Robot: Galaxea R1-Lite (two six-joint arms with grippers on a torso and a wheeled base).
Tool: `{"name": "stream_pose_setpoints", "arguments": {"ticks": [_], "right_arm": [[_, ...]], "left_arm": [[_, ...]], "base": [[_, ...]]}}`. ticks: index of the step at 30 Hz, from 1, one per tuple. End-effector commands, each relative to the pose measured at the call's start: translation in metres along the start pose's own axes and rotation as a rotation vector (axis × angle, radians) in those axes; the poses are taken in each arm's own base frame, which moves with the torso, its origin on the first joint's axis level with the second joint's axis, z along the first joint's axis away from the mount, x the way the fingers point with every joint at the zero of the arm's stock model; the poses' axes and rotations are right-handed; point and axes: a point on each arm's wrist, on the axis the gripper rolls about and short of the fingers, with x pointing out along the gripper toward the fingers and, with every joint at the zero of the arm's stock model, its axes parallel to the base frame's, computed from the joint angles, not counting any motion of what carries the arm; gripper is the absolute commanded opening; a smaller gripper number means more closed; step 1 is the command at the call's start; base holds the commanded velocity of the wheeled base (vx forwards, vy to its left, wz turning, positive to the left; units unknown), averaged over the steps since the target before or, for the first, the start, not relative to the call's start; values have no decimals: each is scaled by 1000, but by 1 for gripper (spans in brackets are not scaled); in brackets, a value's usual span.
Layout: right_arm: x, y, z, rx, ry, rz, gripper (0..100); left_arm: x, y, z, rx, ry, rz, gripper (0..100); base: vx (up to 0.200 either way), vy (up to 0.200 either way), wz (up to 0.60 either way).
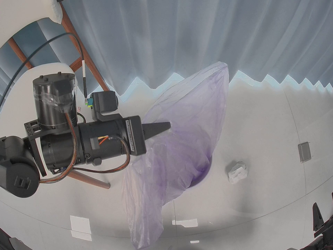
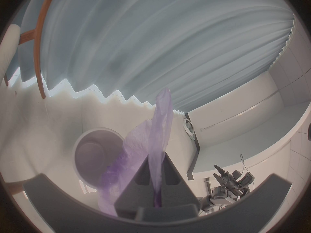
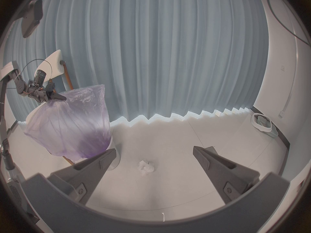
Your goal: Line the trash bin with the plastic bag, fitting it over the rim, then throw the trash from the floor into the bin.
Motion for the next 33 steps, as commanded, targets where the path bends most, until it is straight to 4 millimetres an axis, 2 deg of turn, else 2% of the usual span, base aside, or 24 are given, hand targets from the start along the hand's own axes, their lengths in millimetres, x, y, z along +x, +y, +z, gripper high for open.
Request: {"name": "stream_pose_setpoints", "arguments": {"ticks": [1,5,12,17,22,26,27,29,31,32,33], "right_arm": [[0,0,-5,0,0,0,100],[0,0,-5,0,0,0,100],[0,0,-5,0,0,-1,100],[0,0,-5,2,0,-1,100],[0,0,-5,1,1,-1,100],[0,0,-5,-5,-2,0,100],[-1,0,2,1,-40,7,100],[0,1,38,-2,-141,51,100],[11,2,56,3,-100,89,100],[12,2,57,9,-91,98,100],[23,3,66,76,-28,149,100]], "left_arm": [[8,11,1,-9,3,28,0],[13,13,4,-8,-2,33,0],[20,18,0,-1,2,33,0],[29,23,-5,80,16,43,0],[33,24,-9,117,41,43,0],[36,14,-19,126,70,8,0],[36,12,-26,129,90,0,0],[34,15,-35,151,119,9,0],[33,16,-38,176,130,11,0],[33,16,-38,178,133,12,0],[33,17,-39,184,137,11,0]], "base": [[0,0,0],[0,0,0],[200,0,0],[200,0,0],[0,0,0],[0,0,0],[0,0,0],[0,0,0],[0,0,0],[0,0,0],[0,0,0]]}}
